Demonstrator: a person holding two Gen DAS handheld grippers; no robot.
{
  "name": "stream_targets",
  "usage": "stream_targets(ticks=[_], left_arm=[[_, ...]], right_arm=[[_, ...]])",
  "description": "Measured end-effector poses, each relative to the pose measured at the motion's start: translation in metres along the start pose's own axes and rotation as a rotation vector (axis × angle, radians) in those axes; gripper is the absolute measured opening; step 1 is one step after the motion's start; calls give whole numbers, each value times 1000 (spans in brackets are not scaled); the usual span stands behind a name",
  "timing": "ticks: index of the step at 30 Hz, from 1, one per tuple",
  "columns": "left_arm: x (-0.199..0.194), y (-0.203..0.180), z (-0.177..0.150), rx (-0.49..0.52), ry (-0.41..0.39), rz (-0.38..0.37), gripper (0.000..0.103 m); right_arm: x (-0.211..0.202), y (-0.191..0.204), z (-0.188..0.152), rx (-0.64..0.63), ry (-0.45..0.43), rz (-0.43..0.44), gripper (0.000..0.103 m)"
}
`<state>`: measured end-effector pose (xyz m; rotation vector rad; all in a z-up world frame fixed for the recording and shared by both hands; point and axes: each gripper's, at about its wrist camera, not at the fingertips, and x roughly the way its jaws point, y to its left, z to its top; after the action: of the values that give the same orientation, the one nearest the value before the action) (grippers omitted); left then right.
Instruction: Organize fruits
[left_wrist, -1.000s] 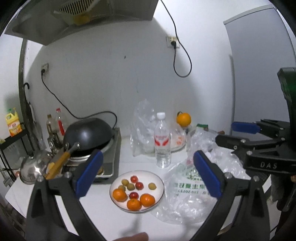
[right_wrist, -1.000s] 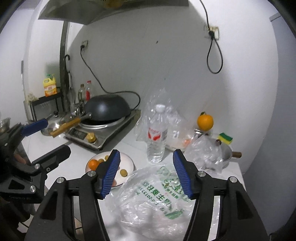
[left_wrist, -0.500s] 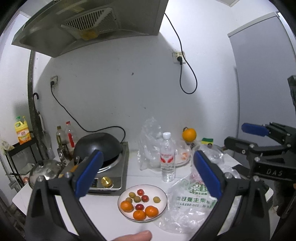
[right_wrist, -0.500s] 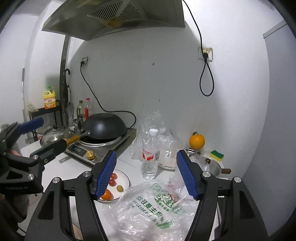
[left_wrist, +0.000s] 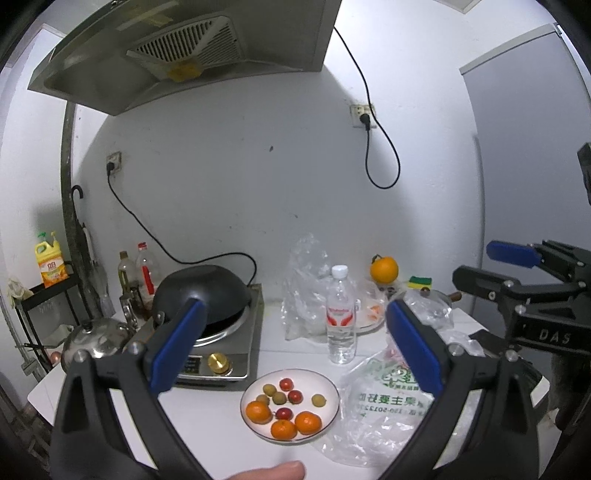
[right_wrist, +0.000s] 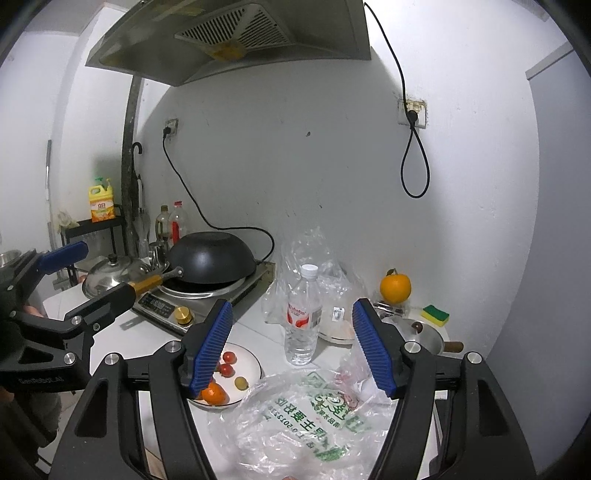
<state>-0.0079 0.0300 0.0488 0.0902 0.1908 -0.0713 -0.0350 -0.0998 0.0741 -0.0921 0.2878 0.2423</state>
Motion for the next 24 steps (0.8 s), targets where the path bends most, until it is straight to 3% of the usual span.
stream_targets(ticks=[24], left_arm=[[7,1,1,1,-4,13,99]], right_arm=[[8,4,4,-4,8,8,71]])
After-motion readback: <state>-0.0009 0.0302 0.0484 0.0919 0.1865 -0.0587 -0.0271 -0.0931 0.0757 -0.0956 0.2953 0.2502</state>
